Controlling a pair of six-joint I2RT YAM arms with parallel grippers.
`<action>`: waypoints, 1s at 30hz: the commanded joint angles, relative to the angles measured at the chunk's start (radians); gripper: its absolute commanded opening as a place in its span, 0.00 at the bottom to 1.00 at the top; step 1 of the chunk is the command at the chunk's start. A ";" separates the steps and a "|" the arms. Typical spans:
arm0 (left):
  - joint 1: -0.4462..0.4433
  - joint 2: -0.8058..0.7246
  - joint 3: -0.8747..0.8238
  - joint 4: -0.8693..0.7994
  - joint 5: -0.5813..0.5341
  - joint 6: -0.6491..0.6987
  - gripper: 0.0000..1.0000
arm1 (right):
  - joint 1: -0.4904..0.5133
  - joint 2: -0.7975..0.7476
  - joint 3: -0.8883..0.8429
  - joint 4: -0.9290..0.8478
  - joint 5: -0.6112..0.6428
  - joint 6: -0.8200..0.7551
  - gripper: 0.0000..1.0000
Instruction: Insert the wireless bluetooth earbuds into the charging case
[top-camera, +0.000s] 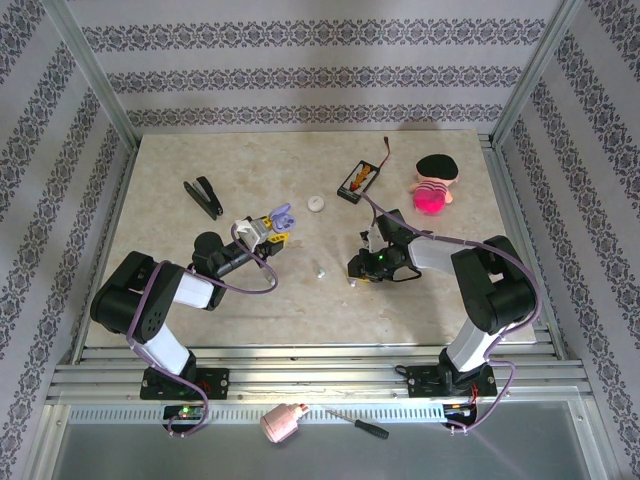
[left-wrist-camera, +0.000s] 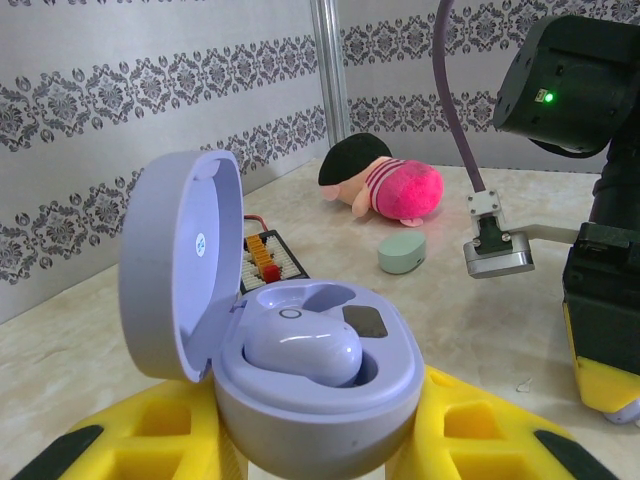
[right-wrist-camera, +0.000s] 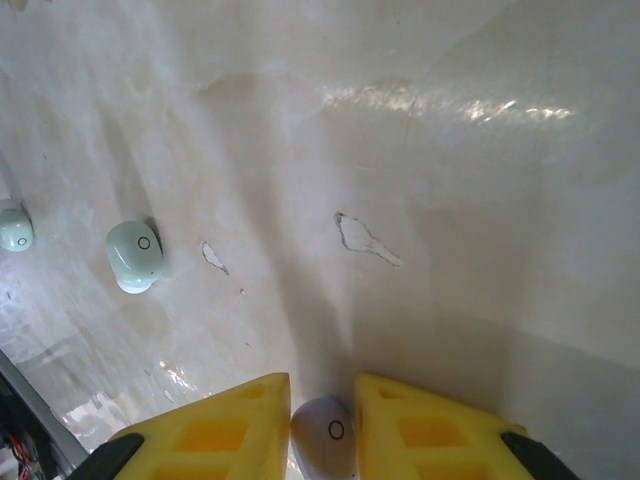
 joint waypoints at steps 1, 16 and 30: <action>0.009 0.005 0.016 0.062 0.015 -0.016 0.14 | 0.000 -0.013 -0.020 -0.003 -0.033 0.005 0.23; 0.009 0.012 0.021 0.062 0.016 -0.016 0.14 | 0.005 -0.064 -0.051 0.011 -0.052 0.017 0.27; 0.009 0.005 0.016 0.062 0.015 -0.014 0.14 | 0.023 -0.029 -0.054 0.025 -0.079 0.013 0.26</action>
